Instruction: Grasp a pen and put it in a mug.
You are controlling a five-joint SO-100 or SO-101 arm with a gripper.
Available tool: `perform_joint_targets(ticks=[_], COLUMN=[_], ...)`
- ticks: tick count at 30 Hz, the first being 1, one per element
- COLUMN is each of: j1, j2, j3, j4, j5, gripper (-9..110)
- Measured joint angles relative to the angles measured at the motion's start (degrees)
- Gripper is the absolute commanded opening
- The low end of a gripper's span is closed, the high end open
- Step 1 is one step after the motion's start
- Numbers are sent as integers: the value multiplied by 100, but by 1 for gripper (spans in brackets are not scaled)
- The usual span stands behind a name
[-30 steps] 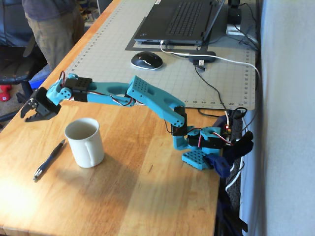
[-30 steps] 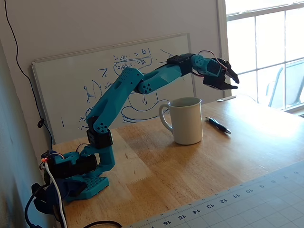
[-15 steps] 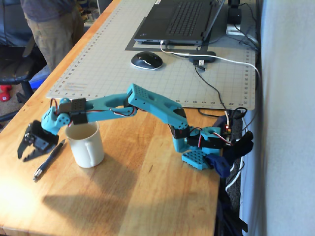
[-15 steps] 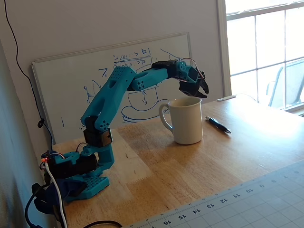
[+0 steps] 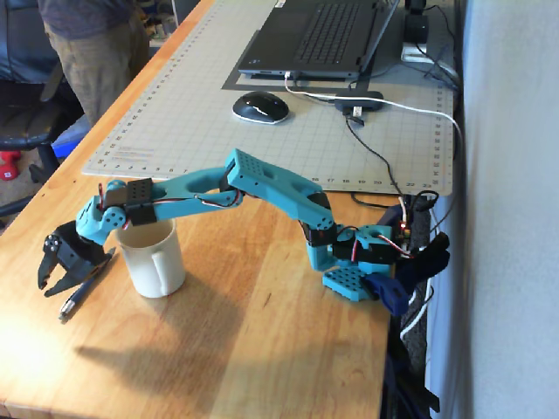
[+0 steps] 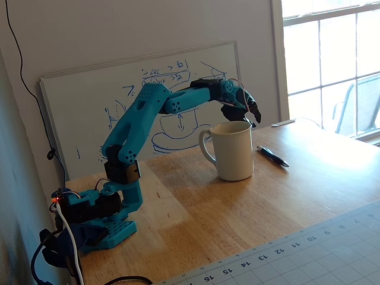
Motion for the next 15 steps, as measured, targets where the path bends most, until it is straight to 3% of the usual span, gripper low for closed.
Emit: perform_joint_targets(ticks=[6,15], j1=[193,853], j2=[0,0], j3=[0,0], j4=[0,0], j5=[1011,1178], gripper=[4,4])
